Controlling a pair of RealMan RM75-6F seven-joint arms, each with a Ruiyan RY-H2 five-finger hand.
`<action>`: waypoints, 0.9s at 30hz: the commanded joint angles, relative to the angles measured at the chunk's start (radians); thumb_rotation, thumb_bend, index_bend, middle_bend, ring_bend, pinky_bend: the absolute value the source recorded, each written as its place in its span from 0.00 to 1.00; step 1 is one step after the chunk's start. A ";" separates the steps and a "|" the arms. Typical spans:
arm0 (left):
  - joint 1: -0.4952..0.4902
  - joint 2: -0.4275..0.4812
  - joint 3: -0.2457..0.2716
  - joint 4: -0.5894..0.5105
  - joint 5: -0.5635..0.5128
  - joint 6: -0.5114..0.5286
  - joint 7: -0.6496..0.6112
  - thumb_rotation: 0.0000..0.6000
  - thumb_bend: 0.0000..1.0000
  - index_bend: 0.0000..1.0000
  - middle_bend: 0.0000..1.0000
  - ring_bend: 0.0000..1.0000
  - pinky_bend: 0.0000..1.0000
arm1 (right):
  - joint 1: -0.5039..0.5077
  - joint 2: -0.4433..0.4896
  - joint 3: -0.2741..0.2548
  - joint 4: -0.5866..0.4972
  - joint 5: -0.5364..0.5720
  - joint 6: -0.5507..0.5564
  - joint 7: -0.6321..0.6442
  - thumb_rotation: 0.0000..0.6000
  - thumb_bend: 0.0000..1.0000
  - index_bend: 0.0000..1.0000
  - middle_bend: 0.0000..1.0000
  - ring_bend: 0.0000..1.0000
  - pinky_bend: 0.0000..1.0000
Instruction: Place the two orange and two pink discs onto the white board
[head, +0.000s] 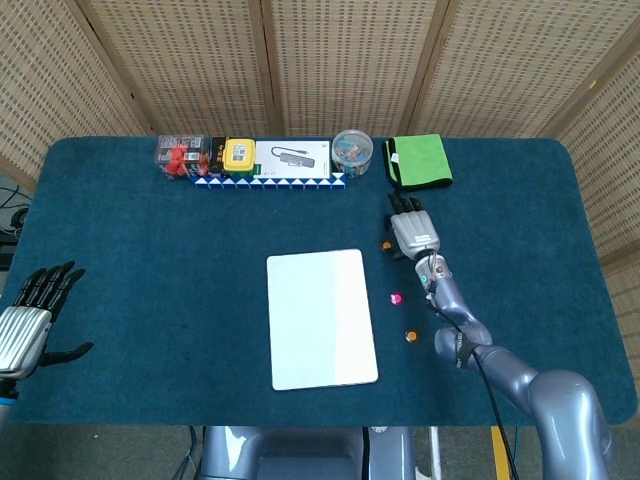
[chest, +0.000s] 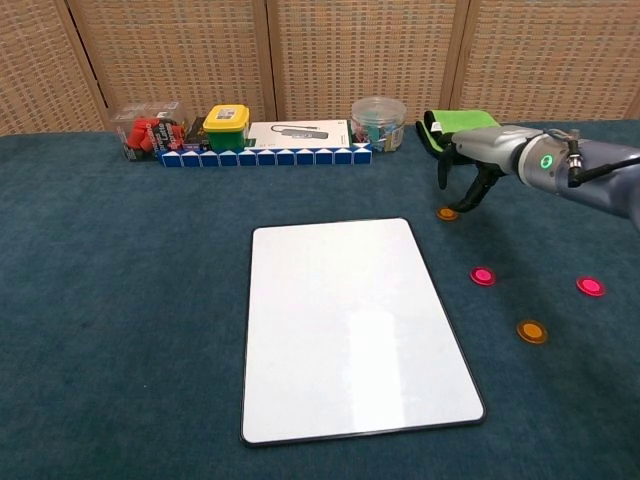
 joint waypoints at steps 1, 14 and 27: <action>0.000 0.001 0.000 0.000 0.001 0.000 -0.001 1.00 0.00 0.00 0.00 0.00 0.00 | 0.007 -0.011 0.000 0.013 0.011 -0.010 -0.009 1.00 0.36 0.39 0.00 0.00 0.00; 0.001 0.001 0.001 0.002 0.004 0.002 -0.012 1.00 0.00 0.00 0.00 0.00 0.00 | 0.025 -0.044 -0.007 0.037 0.043 -0.028 -0.050 1.00 0.36 0.39 0.00 0.00 0.00; -0.001 0.004 0.000 -0.003 0.000 -0.003 -0.014 1.00 0.00 0.00 0.00 0.00 0.00 | 0.019 -0.068 -0.032 0.078 0.023 -0.019 -0.053 1.00 0.36 0.39 0.00 0.00 0.00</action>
